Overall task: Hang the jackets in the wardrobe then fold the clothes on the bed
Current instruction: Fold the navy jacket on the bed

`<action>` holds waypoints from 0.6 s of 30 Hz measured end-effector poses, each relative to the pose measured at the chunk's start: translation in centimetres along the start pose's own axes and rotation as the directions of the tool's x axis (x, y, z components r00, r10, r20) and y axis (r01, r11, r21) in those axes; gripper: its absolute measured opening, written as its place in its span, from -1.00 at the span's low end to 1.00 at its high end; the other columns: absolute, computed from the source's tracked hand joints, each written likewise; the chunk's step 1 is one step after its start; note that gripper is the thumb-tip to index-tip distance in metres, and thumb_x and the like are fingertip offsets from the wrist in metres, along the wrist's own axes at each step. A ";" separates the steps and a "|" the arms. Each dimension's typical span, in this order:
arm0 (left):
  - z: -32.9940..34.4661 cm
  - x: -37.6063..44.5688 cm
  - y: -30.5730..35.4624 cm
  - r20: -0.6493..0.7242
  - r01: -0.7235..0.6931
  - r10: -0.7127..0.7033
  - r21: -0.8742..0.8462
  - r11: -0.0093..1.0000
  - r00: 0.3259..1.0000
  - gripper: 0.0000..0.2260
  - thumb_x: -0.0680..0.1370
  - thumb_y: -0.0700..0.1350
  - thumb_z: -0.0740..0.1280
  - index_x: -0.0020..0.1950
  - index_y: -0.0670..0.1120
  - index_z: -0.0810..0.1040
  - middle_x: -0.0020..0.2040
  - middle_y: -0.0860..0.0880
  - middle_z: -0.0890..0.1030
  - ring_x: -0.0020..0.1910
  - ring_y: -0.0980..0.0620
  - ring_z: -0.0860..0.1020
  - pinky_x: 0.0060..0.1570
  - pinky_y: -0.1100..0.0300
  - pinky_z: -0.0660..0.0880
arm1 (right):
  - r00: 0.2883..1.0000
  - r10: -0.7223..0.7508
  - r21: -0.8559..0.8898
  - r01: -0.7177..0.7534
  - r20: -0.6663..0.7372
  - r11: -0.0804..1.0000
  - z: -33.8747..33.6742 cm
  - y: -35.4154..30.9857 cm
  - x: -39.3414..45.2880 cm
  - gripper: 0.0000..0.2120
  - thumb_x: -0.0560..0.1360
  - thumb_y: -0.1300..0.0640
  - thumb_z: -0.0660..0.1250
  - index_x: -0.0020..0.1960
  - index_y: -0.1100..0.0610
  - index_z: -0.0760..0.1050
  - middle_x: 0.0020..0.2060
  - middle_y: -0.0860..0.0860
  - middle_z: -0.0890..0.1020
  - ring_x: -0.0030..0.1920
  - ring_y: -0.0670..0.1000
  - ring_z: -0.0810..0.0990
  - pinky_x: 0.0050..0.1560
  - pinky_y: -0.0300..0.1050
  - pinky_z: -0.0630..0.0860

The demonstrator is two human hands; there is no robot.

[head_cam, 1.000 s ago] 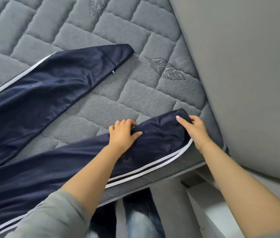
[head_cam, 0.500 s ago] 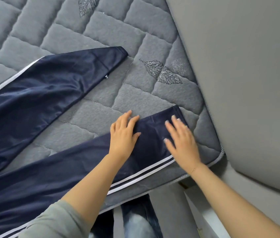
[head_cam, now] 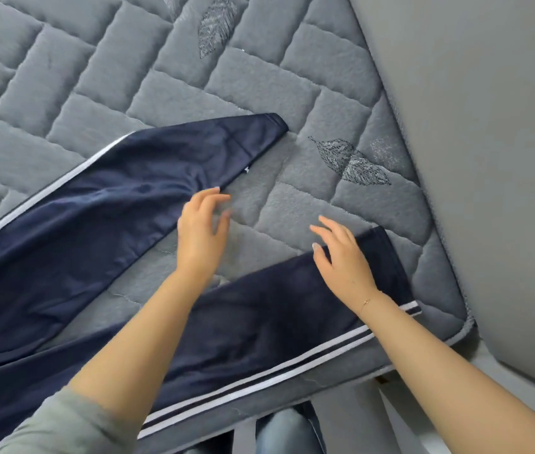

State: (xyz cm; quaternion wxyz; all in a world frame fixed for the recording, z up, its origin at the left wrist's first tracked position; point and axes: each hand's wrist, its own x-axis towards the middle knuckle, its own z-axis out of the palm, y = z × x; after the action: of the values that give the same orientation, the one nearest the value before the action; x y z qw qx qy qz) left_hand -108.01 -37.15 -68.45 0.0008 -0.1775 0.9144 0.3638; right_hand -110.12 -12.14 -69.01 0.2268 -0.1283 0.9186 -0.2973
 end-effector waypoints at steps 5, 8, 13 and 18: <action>-6.7 4.4 -5.5 -0.090 0.148 -0.139 0.105 0.983 0.986 -0.78 0.55 -0.22 0.36 0.19 -0.16 0.59 0.32 -0.13 0.50 0.31 -0.15 0.44 0.32 -0.01 0.34 | 0.942 0.236 0.625 -0.335 0.239 0.705 2.2 -8.1 8.3 -0.66 0.61 0.19 0.27 0.38 0.18 0.42 0.20 0.02 0.55 0.16 -0.08 0.52 0.16 -0.39 0.43; -9.3 6.1 -8.7 -0.180 0.211 -0.183 0.152 0.965 0.966 -0.68 0.52 -0.20 0.38 0.28 -0.14 0.53 0.38 -0.12 0.47 0.34 -0.16 0.40 0.34 0.01 0.29 | 0.875 0.403 0.788 -0.439 0.268 0.431 3.0 -10.4 13.0 -0.67 0.58 0.04 0.32 0.29 0.13 0.40 -0.01 0.01 0.56 -0.07 -0.10 0.54 0.01 -0.22 0.51; -11.4 9.0 -13.2 -0.012 0.396 -0.424 0.383 0.835 0.906 -0.27 0.47 0.06 0.47 0.54 -0.07 0.23 0.51 -0.13 0.27 0.49 -0.15 0.24 0.45 -0.09 0.18 | 0.836 0.509 0.857 -0.406 0.208 0.317 2.7 -12.2 18.9 -0.77 0.54 0.05 0.39 0.13 0.11 0.46 -0.08 0.03 0.60 -0.23 -0.05 0.55 -0.26 -0.21 0.52; -12.6 9.3 -13.2 0.083 0.260 -0.310 0.365 0.894 0.947 -0.65 0.47 0.15 0.44 0.17 0.03 0.53 0.07 -0.05 0.60 0.15 -0.15 0.50 0.09 0.01 0.29 | 0.851 0.504 0.941 -0.276 0.145 0.196 1.2 -12.5 19.3 -0.87 0.61 -0.01 0.28 -0.01 0.02 0.54 -0.07 -0.04 0.67 -0.05 -0.04 0.65 -0.07 -0.13 0.61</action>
State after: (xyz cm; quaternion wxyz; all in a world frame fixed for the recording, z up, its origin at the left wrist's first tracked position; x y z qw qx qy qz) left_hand -110.87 -57.43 -69.12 0.1497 -0.2810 0.9260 0.2029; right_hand -124.94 -29.75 -68.88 0.2339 0.2960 0.5868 -0.7165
